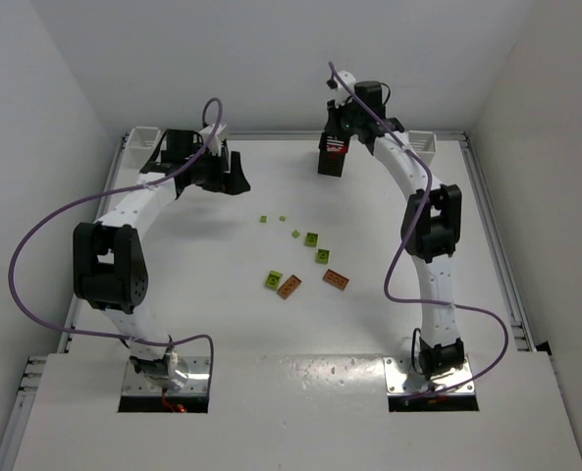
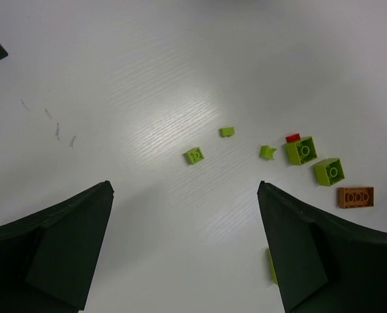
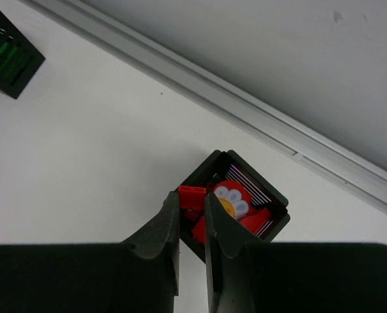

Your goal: Sort the legos into containers by color

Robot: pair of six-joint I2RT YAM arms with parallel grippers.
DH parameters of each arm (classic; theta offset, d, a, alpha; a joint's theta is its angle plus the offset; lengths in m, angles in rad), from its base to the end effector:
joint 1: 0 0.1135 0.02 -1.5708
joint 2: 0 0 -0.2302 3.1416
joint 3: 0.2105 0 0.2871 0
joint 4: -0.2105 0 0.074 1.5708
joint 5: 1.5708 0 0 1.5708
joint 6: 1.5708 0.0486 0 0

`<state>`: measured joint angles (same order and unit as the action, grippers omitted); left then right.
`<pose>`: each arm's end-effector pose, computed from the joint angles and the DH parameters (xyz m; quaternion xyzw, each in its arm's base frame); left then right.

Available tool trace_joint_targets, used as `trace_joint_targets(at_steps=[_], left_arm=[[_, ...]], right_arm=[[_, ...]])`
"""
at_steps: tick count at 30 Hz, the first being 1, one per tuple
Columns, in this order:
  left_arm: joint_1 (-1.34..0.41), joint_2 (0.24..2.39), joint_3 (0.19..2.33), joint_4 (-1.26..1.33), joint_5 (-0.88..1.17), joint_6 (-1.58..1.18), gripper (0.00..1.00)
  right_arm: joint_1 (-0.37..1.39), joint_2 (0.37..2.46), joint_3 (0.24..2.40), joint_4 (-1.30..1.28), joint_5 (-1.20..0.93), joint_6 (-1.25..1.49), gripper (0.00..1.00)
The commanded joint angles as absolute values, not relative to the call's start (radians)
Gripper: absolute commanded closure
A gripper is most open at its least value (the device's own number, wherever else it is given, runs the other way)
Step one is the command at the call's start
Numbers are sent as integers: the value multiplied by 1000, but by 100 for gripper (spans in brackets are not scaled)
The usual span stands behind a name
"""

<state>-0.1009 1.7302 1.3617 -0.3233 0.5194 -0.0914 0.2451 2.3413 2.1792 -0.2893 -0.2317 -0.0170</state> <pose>0.4249 -0.0673 0.2215 0.1134 0.8741 -0.2708 0.3870 0.5563 0.1507 0.2397 -0.1708 0.8265 0.1573 0.5128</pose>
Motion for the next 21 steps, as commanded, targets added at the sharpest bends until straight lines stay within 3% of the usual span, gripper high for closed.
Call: trace_joint_targets(at_steps=[1,6,9,14,21], left_arm=[[-86,1724,1388,-299,537,-95,1],[-86,1724,1388,-299,537,-95,1],[-86,1724,1388,-299,537,-95,1],[-86,1724,1379,-299,537,-95,1],[-86,1715,1379,-299,537,-104,1]], right_arm=[[239,2365,2188,-267,-204,-5,100],[221,2385,2187,-267,-186,-15,98],[221,2385,2187,-267,-173,-15,86],[221,2385,2187,-267,-173,-15,77],[221,2385,2187,-267,-183,-15,55]])
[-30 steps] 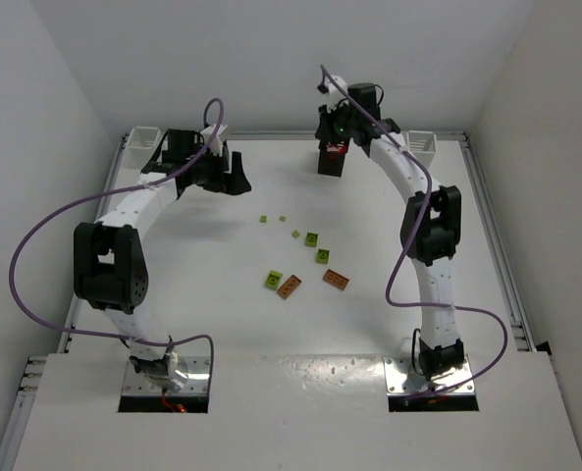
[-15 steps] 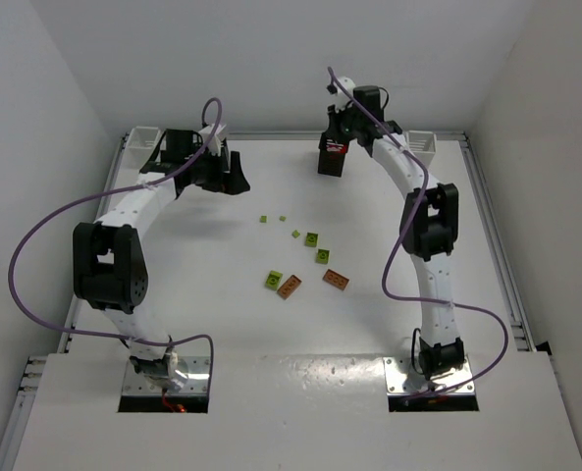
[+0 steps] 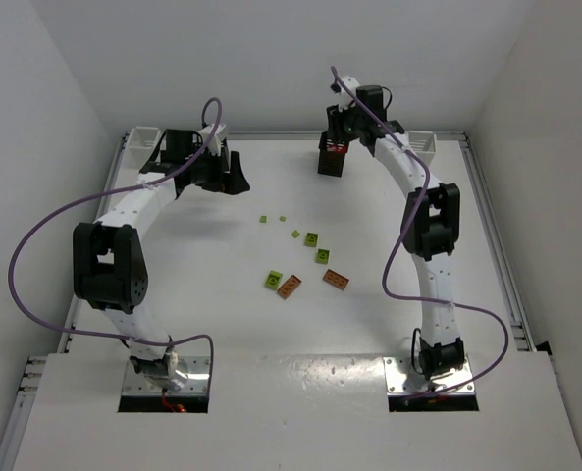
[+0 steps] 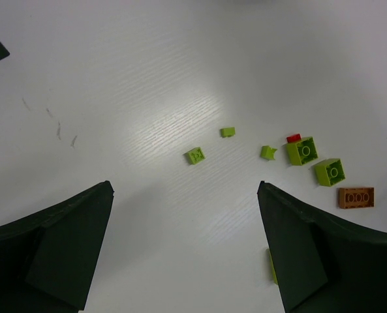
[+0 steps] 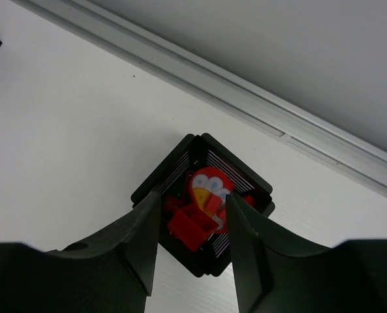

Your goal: Sort the legos into containers by color

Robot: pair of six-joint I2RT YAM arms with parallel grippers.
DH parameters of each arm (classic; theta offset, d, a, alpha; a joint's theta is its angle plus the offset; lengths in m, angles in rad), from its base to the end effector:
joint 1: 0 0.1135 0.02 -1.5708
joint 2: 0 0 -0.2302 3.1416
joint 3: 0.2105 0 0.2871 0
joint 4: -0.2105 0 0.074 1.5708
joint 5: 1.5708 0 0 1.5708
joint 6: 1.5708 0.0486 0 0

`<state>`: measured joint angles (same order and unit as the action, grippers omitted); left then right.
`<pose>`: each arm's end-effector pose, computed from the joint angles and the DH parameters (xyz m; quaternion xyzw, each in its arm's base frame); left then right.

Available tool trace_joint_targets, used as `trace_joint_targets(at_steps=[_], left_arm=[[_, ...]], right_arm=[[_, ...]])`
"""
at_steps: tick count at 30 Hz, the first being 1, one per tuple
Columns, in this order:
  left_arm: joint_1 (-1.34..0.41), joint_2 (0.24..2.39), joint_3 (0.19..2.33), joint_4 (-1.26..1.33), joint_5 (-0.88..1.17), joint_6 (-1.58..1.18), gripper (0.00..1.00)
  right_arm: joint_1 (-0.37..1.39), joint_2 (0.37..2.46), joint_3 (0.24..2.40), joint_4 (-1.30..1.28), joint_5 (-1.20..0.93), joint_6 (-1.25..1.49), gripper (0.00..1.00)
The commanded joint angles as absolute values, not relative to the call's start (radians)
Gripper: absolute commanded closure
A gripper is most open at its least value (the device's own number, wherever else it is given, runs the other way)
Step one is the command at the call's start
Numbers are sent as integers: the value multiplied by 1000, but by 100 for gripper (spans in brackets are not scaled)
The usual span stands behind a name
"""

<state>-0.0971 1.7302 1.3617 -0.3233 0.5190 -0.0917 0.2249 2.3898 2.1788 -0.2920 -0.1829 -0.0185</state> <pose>0.4252 -0.0656 0.2215 0.1115 0.8744 -0.2699 0.3875 0.5653 0.1384 0.2119 -0.1502 0.8453 0.1304 0.4960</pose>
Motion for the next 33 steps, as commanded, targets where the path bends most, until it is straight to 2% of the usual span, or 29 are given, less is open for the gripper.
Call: trace_joint_targets(at_steps=[1,3,6,7,10,12,14,17,25,27,29,33], left_arm=[[-86,1715,1379,-299,537,-104,1],[-86,1715,1370,-299,546,-104,1],[-86,1697,1370,-299,546,-114,1],[-86,1697,1361,-299,546,-114,1],[-86,1671,1338,-299,528,-114,1],[-86,1657,1322,-299,519,-114,1],[-77,1629,1295,-299,518,-114,1],[-77,1614,1253,-276,518,-114,1],[-67,1612,1232,-285,506,-104,1],[-67,1621,1232,-285,515,-114,1],[-67,1621,1232,-285,529,-124,1],[-67,1621,1232,-276,529,-135,1]], right_arm=[[221,2385,2187,-276,-183,-15,55],[221,2376,2168,-276,-195,-26,55],[221,2320,2142,-334,-320,-98,65],[221,2294,2079,-360,-427,-182,69],[221,2145,1874,-497,-578,-334,70],[239,2026,1762,-599,-597,-463,64],[250,1939,1581,-632,-658,-507,45],[279,1783,1381,-632,-669,-534,31],[373,1677,1100,-700,-542,-617,26],[411,1677,1042,-651,-450,-574,20],[434,1677,1013,-539,-378,-517,17],[466,1733,1037,-506,-266,-419,15]])
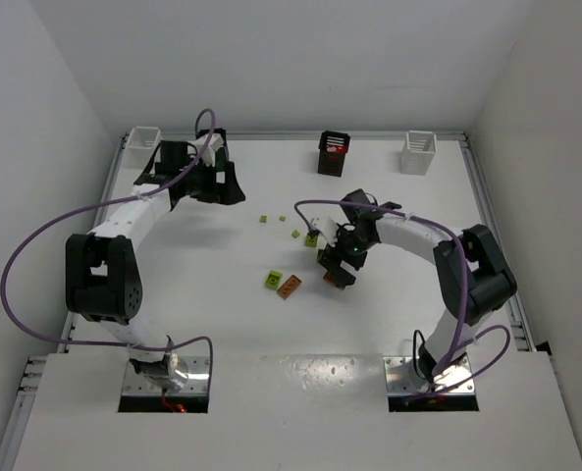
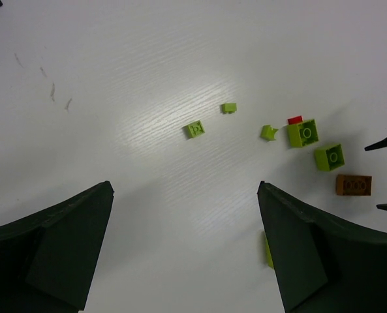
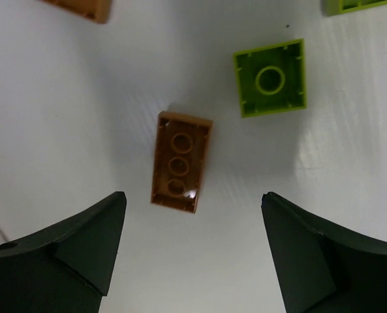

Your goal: Sort the legos into containers by color

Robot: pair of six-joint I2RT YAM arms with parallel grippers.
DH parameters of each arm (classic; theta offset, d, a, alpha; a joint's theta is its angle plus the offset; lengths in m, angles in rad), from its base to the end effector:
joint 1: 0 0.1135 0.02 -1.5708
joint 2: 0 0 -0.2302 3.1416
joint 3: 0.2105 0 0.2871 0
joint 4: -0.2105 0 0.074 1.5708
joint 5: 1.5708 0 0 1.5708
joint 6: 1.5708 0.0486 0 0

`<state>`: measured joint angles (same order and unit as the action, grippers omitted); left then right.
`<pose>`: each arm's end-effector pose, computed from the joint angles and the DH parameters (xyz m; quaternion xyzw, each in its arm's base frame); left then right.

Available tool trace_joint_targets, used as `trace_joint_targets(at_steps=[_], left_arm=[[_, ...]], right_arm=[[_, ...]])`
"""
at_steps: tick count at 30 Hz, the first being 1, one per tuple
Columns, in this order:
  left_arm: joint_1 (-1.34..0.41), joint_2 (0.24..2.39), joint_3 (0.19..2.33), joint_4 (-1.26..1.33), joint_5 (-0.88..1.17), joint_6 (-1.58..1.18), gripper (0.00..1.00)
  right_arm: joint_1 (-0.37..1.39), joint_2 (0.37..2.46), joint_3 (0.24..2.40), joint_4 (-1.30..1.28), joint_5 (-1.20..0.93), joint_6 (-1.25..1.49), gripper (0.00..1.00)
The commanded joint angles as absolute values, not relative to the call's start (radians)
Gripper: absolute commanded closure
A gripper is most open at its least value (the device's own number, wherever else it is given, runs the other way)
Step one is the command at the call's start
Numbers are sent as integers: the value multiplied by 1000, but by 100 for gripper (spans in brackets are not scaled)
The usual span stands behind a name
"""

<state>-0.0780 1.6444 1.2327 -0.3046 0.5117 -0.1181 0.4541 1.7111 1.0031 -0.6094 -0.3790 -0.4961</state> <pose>0.4029 -0.0554 0.2093 0.0872 0.8824 -0.2685 0.3764 0.2926 0.1628 0.0891 -0.4668 0.8554 0.1842 0.1280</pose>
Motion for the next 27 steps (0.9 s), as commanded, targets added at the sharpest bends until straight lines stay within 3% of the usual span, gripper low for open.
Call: trace_joint_targets(at_steps=[1,13,16,17,19,20,23,27], left_arm=[[-67,1612,1232,-276,529,-135,1],[-58,1594,1192,-276,511,-137,1],[-49,1594,1183,-276,520,-137,1],[-49,1594,1183,-267,520,-137,1],[-49,1594,1174,-267,520,-137,1],[-49,1594,1173,-267,520,-137,1],[-49,1594,1173,-267,529,-137,1],[-49,1617,1183,-267,548,-137,1]], right_arm=[[478,1743,1037,-506,-265,-396,15],[558,1796,983,-420,-176,-333,14],[580,1796,957,-411,-176,-324,30],[580,1796,944,-400,-176,-324,49],[580,1796,931,-400,-176,-324,66],[580,1796,931,-400,-176,-324,79],[580,1786,931,-414,-176,-344,99],[539,1734,1020,-460,-140,-391,100]])
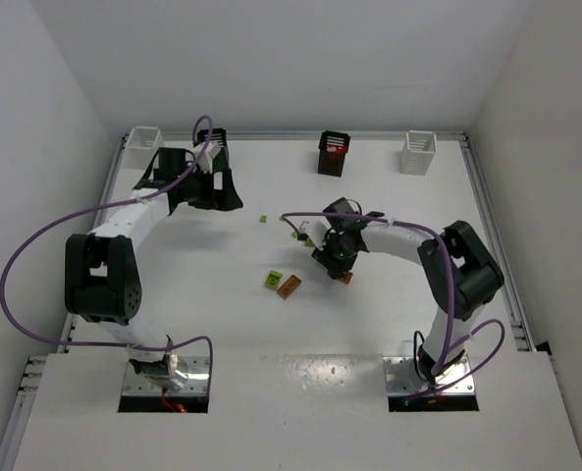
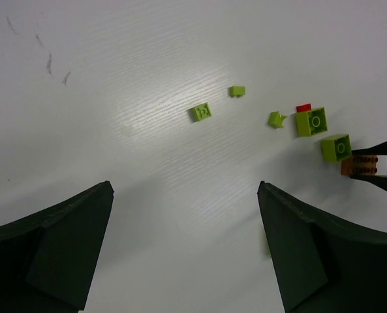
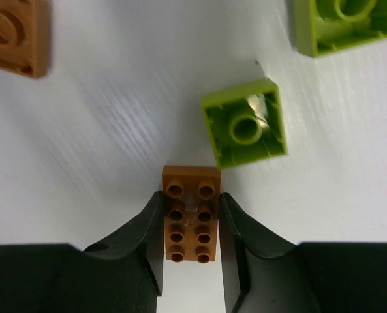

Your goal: Sort the legos into containers by color

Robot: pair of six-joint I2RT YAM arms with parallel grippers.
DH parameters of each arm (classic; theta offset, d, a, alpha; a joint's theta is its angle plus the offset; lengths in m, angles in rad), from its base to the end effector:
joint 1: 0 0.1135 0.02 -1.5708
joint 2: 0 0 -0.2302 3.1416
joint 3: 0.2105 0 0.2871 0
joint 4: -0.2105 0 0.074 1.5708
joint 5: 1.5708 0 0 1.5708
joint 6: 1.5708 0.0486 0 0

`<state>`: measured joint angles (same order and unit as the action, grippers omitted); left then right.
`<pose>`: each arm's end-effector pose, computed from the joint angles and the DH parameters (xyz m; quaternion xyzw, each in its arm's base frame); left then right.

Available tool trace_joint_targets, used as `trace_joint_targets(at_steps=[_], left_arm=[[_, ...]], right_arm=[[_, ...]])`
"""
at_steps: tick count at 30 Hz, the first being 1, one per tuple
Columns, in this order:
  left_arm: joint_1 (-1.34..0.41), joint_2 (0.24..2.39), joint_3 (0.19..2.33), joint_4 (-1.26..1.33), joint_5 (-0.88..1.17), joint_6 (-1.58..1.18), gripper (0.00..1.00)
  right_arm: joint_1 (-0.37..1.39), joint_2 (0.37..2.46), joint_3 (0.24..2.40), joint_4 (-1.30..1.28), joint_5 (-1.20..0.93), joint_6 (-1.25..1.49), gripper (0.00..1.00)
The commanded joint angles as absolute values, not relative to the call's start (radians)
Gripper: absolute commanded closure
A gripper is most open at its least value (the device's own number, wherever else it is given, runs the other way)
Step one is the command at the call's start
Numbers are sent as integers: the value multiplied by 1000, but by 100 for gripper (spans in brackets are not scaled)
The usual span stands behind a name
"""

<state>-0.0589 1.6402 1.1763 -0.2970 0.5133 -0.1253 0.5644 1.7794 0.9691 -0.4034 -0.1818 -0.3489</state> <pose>0.3961 -0.0473 0.1909 0.0704 0.8918 -0.2674 0.3580 0.2887 0.1932 0.0625 -0.4466 0.8725 0.1078 0.1662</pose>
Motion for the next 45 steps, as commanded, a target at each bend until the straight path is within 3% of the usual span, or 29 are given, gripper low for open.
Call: trace_joint_targets(at_steps=[1,10,13,17,21,31,33,34,35,36,38,44,45], left_arm=[[-49,1626,1183,-267,548,-137,1],[-60,1635,1201,-247,546,-126,1],[-78,1635,1212,-238,537,-117,1],[-87,1646,1230,-229,516,-127,1],[-87,1646,1250,-229,502,-127,1],[-87,1666,1259,-229,474,-127,1],[-87,1666,1259,-229,474,-127,1],[-87,1666,1269,-229,474,-127,1],[-87,1675,1269,-229,474,-127,1],[-87,1675,1269,-229,474,-127,1],[-87,1675,1269,-229,474,-127,1],[-87,1675,1269,-238,474,-127,1],[-87,1675,1269,-238,474,-127,1]], right_arm=[[529,1715,1041,-472,-130,-402,100],[301,1710,1399,-391,-14,-238,100],[189,1851,1613,-376,18,-152,100],[46,2160,2054,-454,38,-95,100],[-4,2374,2388,-544,38,-104,100],[-55,2408,2355,-436,72,-109,100],[-55,2408,2336,-436,72,-100,92],[-55,2408,2327,-427,72,-100,84],[-55,2408,2327,-426,72,-100,70],[-55,2408,2327,-426,81,-91,66],[-55,2418,2327,-426,93,-91,60],[-64,2427,2338,-397,138,-101,58],[-64,2427,2338,-397,138,-101,49]])
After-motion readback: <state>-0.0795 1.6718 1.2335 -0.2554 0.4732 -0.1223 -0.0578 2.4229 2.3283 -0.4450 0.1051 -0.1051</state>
